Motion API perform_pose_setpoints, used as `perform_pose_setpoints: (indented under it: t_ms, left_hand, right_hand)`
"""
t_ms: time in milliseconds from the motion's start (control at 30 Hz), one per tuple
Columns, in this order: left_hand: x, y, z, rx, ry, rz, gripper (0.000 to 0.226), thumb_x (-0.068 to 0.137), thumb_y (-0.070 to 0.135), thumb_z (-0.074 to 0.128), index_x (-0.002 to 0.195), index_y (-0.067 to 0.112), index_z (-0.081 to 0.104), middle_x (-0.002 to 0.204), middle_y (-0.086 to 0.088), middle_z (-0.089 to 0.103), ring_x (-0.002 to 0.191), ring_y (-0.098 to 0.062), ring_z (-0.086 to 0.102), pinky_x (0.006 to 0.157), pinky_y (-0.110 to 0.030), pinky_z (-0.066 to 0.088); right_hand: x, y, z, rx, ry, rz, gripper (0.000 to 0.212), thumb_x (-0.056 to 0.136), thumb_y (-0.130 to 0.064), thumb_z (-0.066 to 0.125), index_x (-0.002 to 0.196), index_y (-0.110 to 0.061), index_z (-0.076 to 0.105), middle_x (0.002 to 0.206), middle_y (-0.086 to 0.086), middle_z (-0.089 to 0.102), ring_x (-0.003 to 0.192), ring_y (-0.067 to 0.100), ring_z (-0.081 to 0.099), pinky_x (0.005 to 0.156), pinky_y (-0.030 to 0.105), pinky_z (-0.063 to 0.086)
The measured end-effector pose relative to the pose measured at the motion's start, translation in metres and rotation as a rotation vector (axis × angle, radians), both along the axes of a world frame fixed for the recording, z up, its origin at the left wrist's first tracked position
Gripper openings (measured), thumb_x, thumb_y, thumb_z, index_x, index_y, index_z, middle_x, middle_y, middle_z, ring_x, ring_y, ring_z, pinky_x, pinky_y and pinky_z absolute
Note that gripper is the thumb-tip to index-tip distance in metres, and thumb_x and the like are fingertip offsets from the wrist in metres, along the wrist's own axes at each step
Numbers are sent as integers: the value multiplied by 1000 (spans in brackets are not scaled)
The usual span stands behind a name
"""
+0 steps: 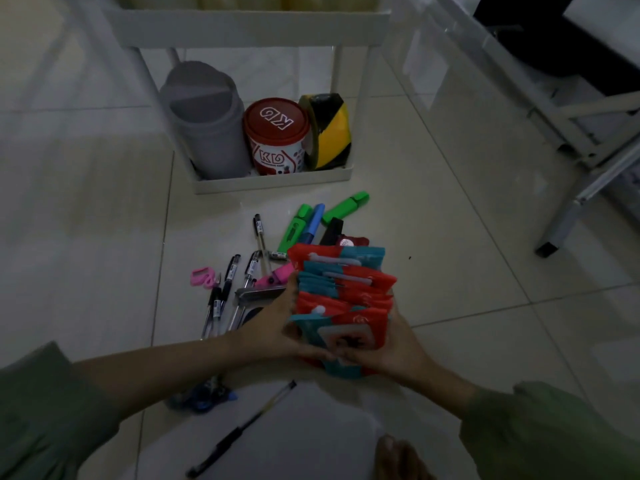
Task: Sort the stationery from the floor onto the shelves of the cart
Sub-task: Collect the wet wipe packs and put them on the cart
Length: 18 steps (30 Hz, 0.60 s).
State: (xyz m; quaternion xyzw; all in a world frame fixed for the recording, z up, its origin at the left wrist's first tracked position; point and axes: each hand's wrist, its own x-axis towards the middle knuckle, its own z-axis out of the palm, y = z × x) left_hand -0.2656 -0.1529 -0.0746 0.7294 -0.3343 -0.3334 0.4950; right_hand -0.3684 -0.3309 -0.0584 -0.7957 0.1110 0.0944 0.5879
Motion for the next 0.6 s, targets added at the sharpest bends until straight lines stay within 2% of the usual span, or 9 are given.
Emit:
perform_pose_setpoints:
  t_ms: [67,133,200,300,333,400,433,533,600]
  left_hand:
    - [-2,5,-4,35,2,-29,110,58,60,71,141,9,21,128,26,45,119,17,44,98,-6,39]
    - [-5,6,-4,57,-65,-36,103,60,67,67,142,32,15,135,29,39,128,3,43,108,-20,37]
    - [-6,6,-1,48,-151,-55,98,61,67,68,139,48,11,139,23,36,131,-3,40,111,-23,34]
    - [-3,6,0,32,-135,-77,112,58,56,76,142,12,18,133,37,35,127,12,38,105,-7,32]
    - [-2,8,-2,37,-102,-85,111,55,53,78,140,10,21,130,40,34,124,17,36,102,-2,30]
    - [-2,6,-1,41,-16,-82,103,54,51,79,136,22,23,131,30,38,122,19,37,99,0,32]
    - [-2,5,0,50,38,-60,95,57,51,78,133,28,25,131,25,42,121,17,41,98,-2,35]
    - [-6,6,-4,87,132,-30,60,71,60,61,122,57,29,122,37,47,116,17,46,93,-4,41]
    - [-3,11,-11,108,166,-33,54,68,63,64,114,67,35,117,41,49,111,15,50,99,-15,44]
  right_hand:
    - [-9,4,-4,-9,17,12,99,51,-40,87,130,-4,41,111,-38,59,102,-15,59,82,2,46]
    - [-16,6,-6,-1,21,-14,95,52,-32,88,130,-13,38,109,-25,65,103,-14,59,85,7,50]
    - [-17,5,-1,2,-19,-50,95,54,-18,88,129,-26,30,115,-19,57,105,-16,57,85,7,49]
    - [-13,-2,1,-16,-74,-90,100,49,-27,86,127,-28,24,119,-21,49,107,-18,54,83,1,45]
    - [-12,-2,0,-4,-57,-86,99,49,-27,86,127,-29,25,115,-23,53,107,-17,55,82,0,45]
    - [-12,1,-4,53,-8,-70,99,47,-32,87,129,-25,30,109,-28,62,103,-17,57,80,1,45]
    - [-12,2,-6,76,2,-55,101,45,-37,87,129,-16,35,106,-28,64,101,-18,58,79,0,46]
    - [-15,5,-13,145,79,0,99,47,-42,85,126,-1,41,107,-17,57,93,-23,57,74,-2,45]
    - [-14,5,-16,94,121,10,110,49,-68,74,130,-1,42,112,-19,52,96,-24,55,77,-2,45]
